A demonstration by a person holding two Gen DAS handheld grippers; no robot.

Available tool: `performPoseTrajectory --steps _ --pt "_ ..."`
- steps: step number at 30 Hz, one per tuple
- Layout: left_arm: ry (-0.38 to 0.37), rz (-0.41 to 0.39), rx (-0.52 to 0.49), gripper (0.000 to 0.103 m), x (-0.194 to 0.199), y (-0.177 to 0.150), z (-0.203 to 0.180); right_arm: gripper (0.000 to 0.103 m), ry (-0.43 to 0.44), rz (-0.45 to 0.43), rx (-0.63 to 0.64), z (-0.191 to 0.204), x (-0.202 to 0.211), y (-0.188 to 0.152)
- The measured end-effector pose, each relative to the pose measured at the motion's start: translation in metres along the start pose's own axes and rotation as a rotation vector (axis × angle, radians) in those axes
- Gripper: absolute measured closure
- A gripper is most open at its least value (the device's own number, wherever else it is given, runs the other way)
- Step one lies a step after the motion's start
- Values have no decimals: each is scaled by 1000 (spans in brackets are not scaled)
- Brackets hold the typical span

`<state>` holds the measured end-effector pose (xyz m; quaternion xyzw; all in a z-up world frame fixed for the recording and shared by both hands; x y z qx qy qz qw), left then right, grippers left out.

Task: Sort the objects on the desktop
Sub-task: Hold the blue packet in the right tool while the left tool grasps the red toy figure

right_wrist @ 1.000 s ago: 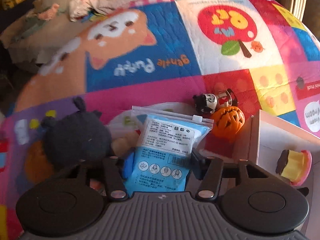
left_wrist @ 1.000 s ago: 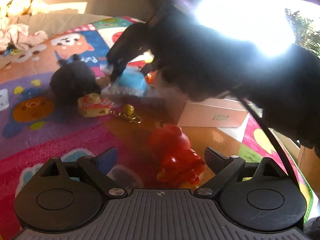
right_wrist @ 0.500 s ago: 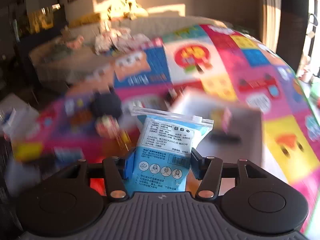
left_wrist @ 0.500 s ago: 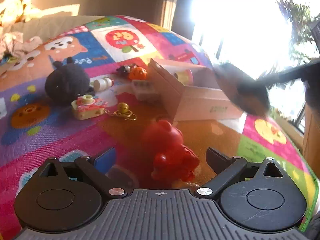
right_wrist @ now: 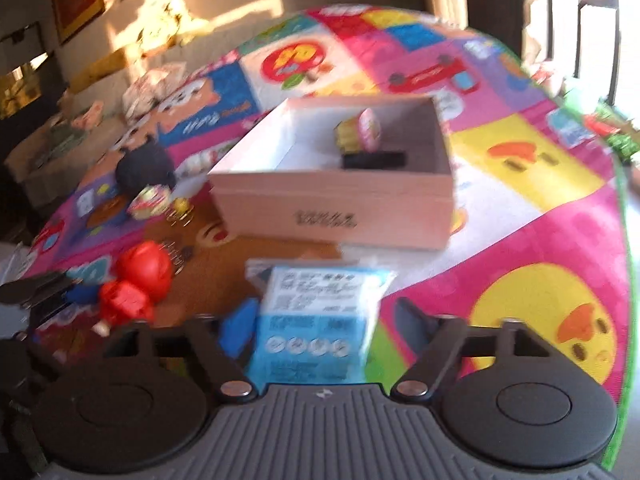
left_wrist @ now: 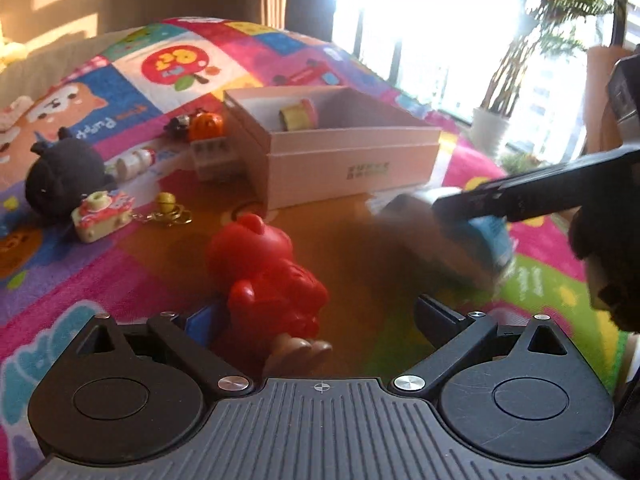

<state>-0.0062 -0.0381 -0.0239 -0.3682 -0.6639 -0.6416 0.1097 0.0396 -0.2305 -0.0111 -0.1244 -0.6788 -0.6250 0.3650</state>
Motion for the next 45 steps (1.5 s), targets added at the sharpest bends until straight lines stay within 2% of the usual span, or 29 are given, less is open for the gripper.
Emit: performPoseTrajectory --steps 5,9,14,17,19,23,26,30,35,40,45 --pt "117 28 -52 2 3 0 11 13 -65 -35 11 -1 -4 -8" --pt "227 29 -84 1 11 4 29 4 -118 -59 -4 -5 -7 -18" --pt "397 21 -30 1 22 13 65 2 -104 -50 -55 -8 -12 -23" --pt "451 22 39 1 27 16 85 0 -106 -49 -56 -8 -13 -24" --pt "435 27 95 1 30 16 92 0 -106 -46 -58 -8 -14 -24" --pt "251 36 185 1 28 17 83 0 -104 -41 -65 -7 -14 -26" --pt "192 37 177 1 17 20 67 0 -103 -37 -66 -7 -15 -26" --pt "210 31 129 0 -2 26 54 0 -107 -39 -65 -7 -15 -26" --pt "205 29 131 0 -21 37 48 0 -106 -43 -62 -6 -14 -27" --pt "234 17 66 0 -35 40 40 0 -106 -50 -38 -2 -12 -27" --pt "175 27 116 0 -40 46 43 0 -87 -55 1 3 -11 -26"
Point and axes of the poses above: each gripper's, at about its wrist camera, not at the fingertips, and x roughly against the way its jaws point, z to its left, y to its top, the point moved 5 cm from there along -x, roughly the way its jaws point, and after that the axes turned 6 degrees about x, right-handed, at the moved point
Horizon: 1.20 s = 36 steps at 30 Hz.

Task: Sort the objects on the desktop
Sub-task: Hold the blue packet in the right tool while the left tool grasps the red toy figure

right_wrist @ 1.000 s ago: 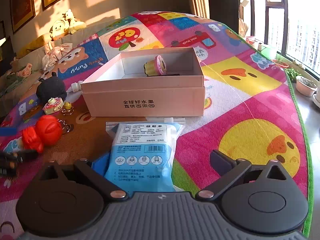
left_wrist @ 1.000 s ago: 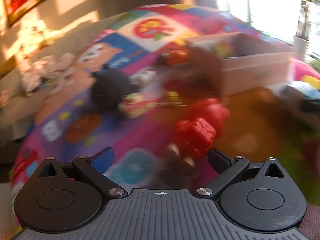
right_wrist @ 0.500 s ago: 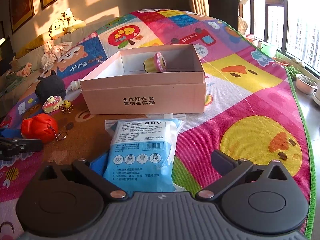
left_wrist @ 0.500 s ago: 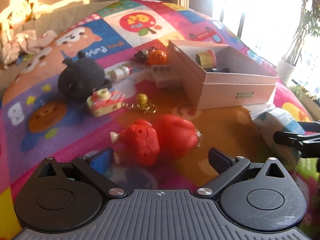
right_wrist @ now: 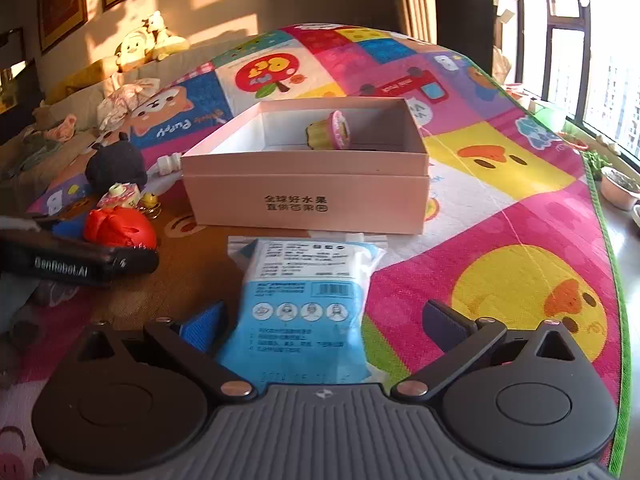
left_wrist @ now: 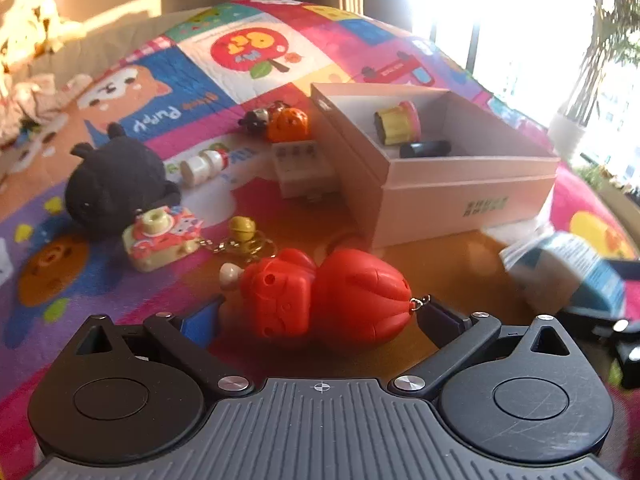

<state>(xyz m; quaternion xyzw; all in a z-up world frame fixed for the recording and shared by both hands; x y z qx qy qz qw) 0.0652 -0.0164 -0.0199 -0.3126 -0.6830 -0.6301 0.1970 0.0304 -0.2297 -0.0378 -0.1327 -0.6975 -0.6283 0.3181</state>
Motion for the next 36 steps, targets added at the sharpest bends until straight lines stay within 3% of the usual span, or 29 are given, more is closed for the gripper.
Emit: performPoseTrajectory --steps 8,13,15,18,20,22,33,36 --pt "11 -23 -24 0 -5 2 -6 0 1 7 -3 0 -1 0" --pt "-5 -44 -26 1 13 -1 -6 0 6 4 11 2 0 0" --pt "-24 -48 -40 5 27 -6 -8 7 -1 -13 36 5 3 1" --pt "-48 -45 -66 6 46 -17 -13 26 -5 -13 101 13 4 2" --pt "-46 -39 -87 7 53 -25 -16 44 6 14 113 14 1 4" --pt "-32 -40 -103 7 58 -32 -17 47 15 33 109 14 2 5" --pt "-4 5 -63 1 50 -44 -16 48 29 57 146 15 24 3" --pt "-8 5 -62 1 47 -45 -18 42 28 78 163 16 24 -2"
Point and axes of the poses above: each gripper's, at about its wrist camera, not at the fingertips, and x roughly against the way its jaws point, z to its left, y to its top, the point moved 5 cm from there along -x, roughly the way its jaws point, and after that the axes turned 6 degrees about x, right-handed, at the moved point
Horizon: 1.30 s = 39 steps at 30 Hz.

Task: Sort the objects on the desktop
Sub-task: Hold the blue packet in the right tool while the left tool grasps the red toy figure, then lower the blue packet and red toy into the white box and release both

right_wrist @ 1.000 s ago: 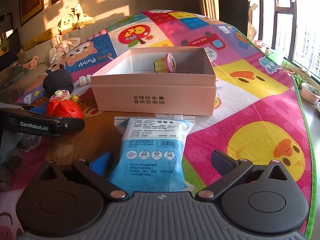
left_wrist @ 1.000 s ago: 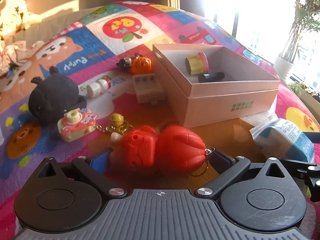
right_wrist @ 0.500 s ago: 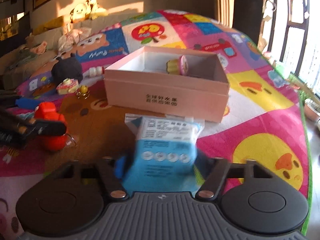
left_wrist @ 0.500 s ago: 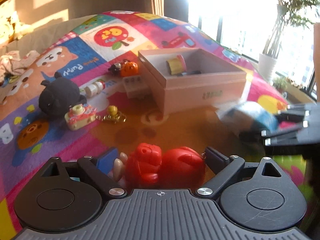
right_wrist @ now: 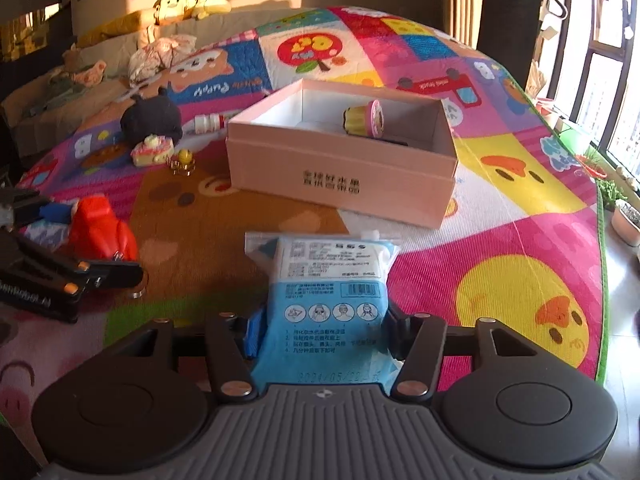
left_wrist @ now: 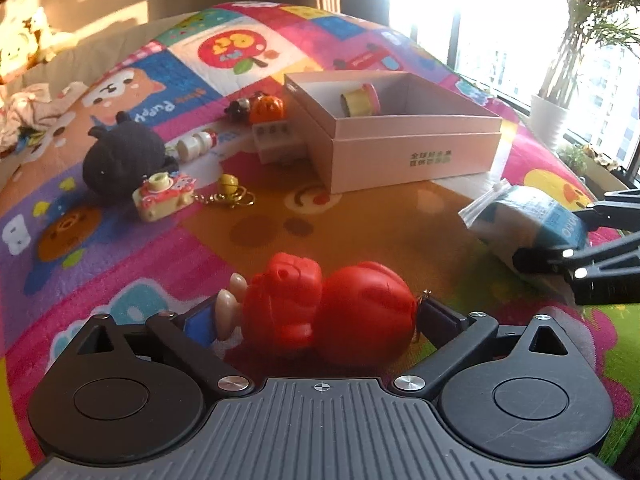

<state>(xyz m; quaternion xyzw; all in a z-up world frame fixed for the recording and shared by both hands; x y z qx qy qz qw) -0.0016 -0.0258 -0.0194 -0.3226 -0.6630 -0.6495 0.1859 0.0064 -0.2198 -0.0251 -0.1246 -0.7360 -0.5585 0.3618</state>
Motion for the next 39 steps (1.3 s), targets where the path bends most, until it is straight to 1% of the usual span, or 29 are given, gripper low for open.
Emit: performPoseTrajectory --steps 2,3,4,7,8,9,11,13,15,16,17,19,21,23,25,27,29,31,34,36,39 --pt "-4 -5 0 2 -1 0 -1 33 -5 1 6 0 1 -2" --pt "-3 -7 -3 2 -1 0 -1 23 -10 -3 9 0 1 -2" --pt "1 -9 -10 2 -2 0 -2 17 -16 -10 10 0 1 -1" --pt "4 -14 -23 3 -1 -1 -4 17 -33 -27 9 -3 -2 4" --pt "5 -16 -28 3 0 -1 -5 18 -36 -30 2 -5 -4 6" --pt "8 -19 -31 3 1 0 -5 21 -36 -29 -6 -6 -6 8" --pt "9 -30 -33 3 5 1 -6 48 -21 -11 4 -6 -9 10" --pt "-5 -51 -27 3 13 9 -6 49 2 9 24 -6 -9 11" --pt "-23 -105 -32 3 26 31 -8 51 33 11 47 -7 -2 16" --pt "-29 -154 -45 3 34 46 -10 51 37 -15 45 -12 7 24" --pt "-32 -204 -62 3 41 61 -14 51 30 -65 37 -20 21 36" --pt "-38 -305 -106 3 52 93 -23 51 -2 -204 -1 -40 57 67" --pt "-35 -369 -142 3 49 118 -34 51 -60 -336 -37 -60 89 93" --pt "-36 -399 -161 3 33 139 -43 50 -122 -429 -35 -73 110 110" --pt "-39 -397 -139 3 10 156 -50 50 -172 -464 -25 -81 114 119" --pt "-62 -387 -102 3 -18 168 -53 50 -181 -452 -26 -86 107 122" --pt "-78 -316 -101 2 -45 168 -54 50 -177 -425 -25 -87 96 122" --pt "-63 -252 -97 2 -62 156 -52 50 -178 -397 -27 -89 84 119" --pt "-69 -214 -87 2 -62 131 -42 50 -172 -350 -65 -100 67 114" --pt "-63 -205 -58 2 -54 113 -33 50 -159 -319 -94 -106 55 110" --pt "-57 -190 1 2 -41 92 -15 50 -118 -281 -121 -108 30 118"
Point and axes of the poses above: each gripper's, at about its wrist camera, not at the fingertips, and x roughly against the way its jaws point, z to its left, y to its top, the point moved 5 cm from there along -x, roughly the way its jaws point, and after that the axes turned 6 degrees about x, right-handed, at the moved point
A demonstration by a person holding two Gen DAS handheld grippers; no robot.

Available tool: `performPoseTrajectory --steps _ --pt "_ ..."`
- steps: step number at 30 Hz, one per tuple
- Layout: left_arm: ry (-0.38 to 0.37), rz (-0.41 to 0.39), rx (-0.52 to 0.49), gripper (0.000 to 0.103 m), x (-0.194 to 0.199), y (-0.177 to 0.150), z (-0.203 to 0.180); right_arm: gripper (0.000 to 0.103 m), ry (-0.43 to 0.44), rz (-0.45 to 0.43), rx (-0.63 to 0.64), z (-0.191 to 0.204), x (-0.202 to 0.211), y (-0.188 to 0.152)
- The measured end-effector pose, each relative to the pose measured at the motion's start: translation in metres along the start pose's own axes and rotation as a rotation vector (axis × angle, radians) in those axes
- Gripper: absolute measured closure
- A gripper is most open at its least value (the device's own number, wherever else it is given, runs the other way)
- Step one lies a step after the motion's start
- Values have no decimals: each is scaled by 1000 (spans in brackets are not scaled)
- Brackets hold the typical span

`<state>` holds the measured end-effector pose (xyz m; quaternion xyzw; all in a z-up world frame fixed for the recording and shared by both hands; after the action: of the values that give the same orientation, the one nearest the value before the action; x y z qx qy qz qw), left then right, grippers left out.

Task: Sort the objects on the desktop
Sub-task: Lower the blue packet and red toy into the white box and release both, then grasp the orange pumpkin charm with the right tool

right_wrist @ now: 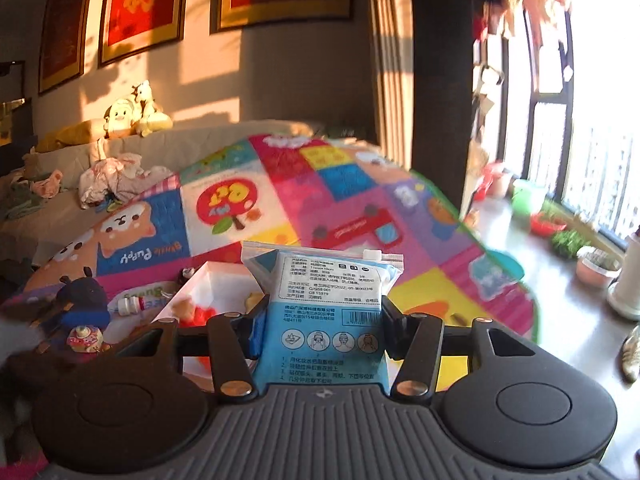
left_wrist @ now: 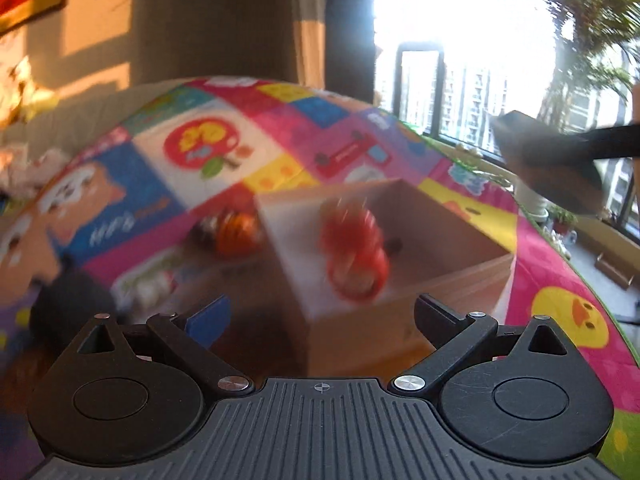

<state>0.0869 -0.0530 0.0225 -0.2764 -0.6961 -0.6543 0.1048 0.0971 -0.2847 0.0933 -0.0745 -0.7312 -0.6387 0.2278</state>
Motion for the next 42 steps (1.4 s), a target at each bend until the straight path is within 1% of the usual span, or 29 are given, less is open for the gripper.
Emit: performPoseTrajectory --steps 2,4,6,7,9,10,13,16,19,20,22,25,26,27,29,30,31,33,34,35,37,40,42 --pt "19 19 26 2 8 -10 9 50 36 23 -21 5 -19 3" --pt "43 39 29 2 15 -18 17 50 61 44 -42 11 -41 7" --pt "72 50 25 2 21 -26 25 50 53 56 -43 20 -63 12" --pt "88 53 25 2 24 -29 29 49 41 70 -38 23 -74 13" --pt "112 56 32 1 28 -32 36 41 19 121 -32 30 -96 10" --pt "123 55 39 1 30 -34 41 37 16 134 -37 29 -101 8" --pt "139 63 69 1 34 -42 52 37 4 148 -34 32 -105 0" --pt "124 73 111 1 35 -50 58 37 16 155 -20 36 -101 -6" --pt "108 74 143 1 34 -59 61 37 55 161 42 50 -100 -9" --pt "106 81 150 1 32 -61 62 37 74 165 77 59 -101 -10" --pt "98 67 161 1 34 -61 64 37 117 179 144 80 -107 -12" --pt "83 72 191 1 34 -64 67 37 167 235 230 107 -125 -14" --pt "82 71 201 1 34 -64 69 37 162 253 240 112 -135 -14" --pt "80 69 211 1 35 -64 70 37 137 258 244 113 -143 -13" --pt "70 63 229 1 36 -64 72 38 46 251 240 109 -159 -5" --pt "66 60 239 1 36 -65 73 38 14 242 214 104 -163 1" --pt "62 59 250 1 36 -65 74 38 1 235 173 98 -165 8" --pt "51 60 274 1 36 -66 78 38 8 212 102 88 -163 23" --pt "47 60 286 1 36 -66 79 38 11 202 87 86 -160 29" --pt "45 59 297 0 36 -66 80 38 21 196 77 86 -157 34" --pt "49 43 314 0 38 -66 83 38 82 210 52 91 -158 44" --pt "80 -5 351 0 45 -64 88 38 206 291 -20 110 -178 58" --pt "93 -30 389 0 49 -64 95 38 256 350 -39 128 -201 67"
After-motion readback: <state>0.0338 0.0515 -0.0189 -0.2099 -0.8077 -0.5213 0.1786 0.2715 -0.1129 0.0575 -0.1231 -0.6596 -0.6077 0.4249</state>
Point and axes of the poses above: each gripper's, at about its wrist camera, not at the fingertips, and x roughly against the way its jaws point, z to its left, y to its top, the point moved 5 cm from there along -x, roughly the way its jaws point, and after that the axes turned 6 degrees about x, right-handed, at the moved point
